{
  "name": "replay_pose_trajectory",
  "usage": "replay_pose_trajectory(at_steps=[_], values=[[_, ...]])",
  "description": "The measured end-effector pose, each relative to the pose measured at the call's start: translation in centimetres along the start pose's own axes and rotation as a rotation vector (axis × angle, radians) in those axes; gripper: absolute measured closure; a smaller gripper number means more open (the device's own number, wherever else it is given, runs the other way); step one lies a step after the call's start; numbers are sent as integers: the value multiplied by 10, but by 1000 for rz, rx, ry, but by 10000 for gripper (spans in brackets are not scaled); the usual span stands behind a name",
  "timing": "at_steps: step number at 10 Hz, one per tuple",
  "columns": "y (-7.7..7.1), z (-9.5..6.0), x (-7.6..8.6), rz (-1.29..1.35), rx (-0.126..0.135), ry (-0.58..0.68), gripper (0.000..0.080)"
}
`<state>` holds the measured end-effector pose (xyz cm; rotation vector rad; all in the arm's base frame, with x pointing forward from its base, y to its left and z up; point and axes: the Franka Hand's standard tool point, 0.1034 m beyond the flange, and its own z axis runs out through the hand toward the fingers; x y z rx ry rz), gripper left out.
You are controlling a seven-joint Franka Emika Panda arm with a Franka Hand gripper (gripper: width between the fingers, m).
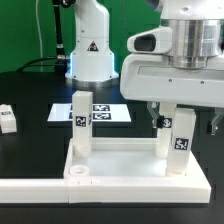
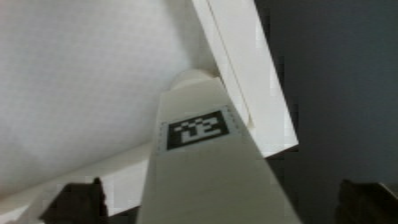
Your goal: Assemble desk
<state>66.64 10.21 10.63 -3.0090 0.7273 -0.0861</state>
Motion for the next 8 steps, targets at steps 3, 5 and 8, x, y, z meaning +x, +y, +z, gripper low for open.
replay_pose_trajectory(at_steps=[3,5,8], values=[[0,0,0,98,0,0,375],[3,1,1,269,-4,-1,507],[4,1,-1,787,1,-24,508]])
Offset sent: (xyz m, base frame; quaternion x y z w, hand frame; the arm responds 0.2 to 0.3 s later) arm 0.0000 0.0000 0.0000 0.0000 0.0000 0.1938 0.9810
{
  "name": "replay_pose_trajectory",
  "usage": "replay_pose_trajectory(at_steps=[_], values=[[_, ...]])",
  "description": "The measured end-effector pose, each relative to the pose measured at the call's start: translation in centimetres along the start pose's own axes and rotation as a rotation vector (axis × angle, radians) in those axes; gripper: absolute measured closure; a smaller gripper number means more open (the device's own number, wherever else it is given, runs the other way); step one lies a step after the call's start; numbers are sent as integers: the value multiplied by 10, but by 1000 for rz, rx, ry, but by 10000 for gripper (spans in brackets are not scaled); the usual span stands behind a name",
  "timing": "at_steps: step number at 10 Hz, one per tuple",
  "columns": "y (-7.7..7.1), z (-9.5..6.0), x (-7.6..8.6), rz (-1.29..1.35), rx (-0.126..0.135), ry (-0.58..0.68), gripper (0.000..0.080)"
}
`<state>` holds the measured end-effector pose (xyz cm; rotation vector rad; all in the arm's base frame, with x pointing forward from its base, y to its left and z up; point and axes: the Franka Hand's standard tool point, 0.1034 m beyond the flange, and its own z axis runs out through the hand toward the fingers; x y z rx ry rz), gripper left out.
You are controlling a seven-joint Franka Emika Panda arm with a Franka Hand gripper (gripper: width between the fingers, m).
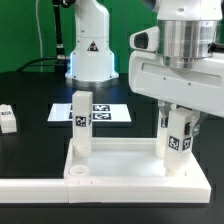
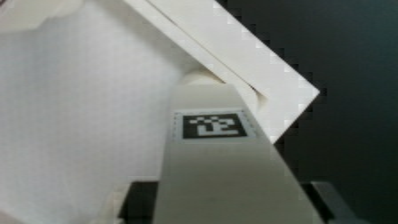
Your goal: Assemble desk
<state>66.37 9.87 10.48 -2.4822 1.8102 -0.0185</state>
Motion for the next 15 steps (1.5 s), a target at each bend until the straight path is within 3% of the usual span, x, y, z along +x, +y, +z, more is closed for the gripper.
replay_pose_trajectory(at_steps=[2,4,6,7,8,9,10,11,13,15], values=[[-3,1,-3,364,16,-37,508],[-2,1,0,524,28,-51,508],[-2,1,-1,513,28,-46,508],[-2,2,0,453,29,-43,508],[-3,2,2,211,36,-30,332],[-3,1,-1,47,38,-30,215],[-3,2,-8,-5,34,-25,215],[-3,3,-8,-106,35,-22,162],[-3,3,-6,-216,35,-17,153],[-6,-1,0,-645,28,15,150]])
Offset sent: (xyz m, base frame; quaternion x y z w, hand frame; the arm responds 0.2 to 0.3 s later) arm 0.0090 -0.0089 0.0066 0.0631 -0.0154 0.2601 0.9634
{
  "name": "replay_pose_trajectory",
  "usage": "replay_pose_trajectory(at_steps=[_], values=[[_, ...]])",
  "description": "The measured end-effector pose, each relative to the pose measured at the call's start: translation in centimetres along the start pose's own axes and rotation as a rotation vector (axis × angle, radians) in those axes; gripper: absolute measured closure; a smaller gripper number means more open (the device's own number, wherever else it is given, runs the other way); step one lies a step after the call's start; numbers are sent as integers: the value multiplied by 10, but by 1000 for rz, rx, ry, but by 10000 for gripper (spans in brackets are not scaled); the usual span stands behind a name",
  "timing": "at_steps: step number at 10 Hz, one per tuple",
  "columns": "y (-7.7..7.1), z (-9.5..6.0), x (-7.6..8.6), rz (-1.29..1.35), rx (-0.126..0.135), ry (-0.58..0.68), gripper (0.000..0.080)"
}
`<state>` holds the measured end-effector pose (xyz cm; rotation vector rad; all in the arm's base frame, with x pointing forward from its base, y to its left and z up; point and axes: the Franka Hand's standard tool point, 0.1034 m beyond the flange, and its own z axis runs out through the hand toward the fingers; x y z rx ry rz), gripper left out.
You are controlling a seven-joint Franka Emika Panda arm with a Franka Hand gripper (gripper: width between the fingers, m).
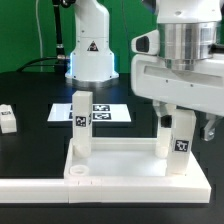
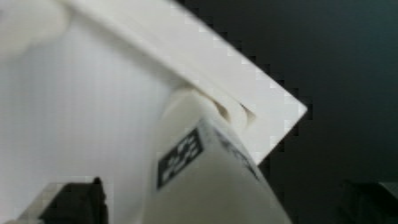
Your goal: Assemble desk
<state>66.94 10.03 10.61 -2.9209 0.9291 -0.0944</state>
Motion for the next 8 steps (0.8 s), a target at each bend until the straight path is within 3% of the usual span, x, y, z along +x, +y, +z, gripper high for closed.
replay_pose_trajectory(at_steps=[1,4,5,6,7,8], values=[[5,-1,6,-141,3,4,150],[6,0,6,-193,3,7,150],[6,0,6,-191,3,7,237],[6,0,6,-191,3,7,375],[6,0,6,-176,3,7,375],[7,0,6,-170,2,8,511]])
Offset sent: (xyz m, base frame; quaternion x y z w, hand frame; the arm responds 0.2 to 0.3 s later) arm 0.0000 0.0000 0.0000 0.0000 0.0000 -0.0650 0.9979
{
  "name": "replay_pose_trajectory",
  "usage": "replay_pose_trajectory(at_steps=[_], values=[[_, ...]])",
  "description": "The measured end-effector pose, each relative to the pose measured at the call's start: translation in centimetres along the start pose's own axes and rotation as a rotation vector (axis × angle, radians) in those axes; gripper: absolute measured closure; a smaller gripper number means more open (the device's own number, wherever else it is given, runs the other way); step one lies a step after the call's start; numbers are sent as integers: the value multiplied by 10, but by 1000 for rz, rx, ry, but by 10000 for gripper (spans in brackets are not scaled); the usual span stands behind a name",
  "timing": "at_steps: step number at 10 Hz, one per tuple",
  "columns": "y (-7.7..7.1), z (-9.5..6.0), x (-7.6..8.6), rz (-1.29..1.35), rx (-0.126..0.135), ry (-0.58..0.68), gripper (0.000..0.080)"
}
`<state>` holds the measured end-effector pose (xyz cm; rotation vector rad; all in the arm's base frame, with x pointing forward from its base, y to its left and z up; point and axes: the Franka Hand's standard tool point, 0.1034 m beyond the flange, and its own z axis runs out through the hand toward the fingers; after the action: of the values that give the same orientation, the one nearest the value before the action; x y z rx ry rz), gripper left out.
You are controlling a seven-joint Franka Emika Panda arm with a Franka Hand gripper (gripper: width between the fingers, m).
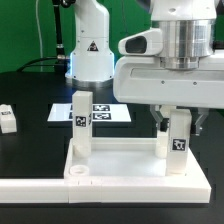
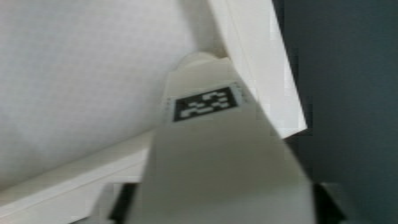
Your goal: Assemble desk
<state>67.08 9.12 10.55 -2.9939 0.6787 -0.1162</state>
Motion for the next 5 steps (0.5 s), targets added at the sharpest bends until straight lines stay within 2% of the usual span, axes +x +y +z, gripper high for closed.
replay_pose_trajectory(at_steps=[3,5], values=[[4,1,0,400,-6,-6,511],[8,2,-1,750,3,-17,511]])
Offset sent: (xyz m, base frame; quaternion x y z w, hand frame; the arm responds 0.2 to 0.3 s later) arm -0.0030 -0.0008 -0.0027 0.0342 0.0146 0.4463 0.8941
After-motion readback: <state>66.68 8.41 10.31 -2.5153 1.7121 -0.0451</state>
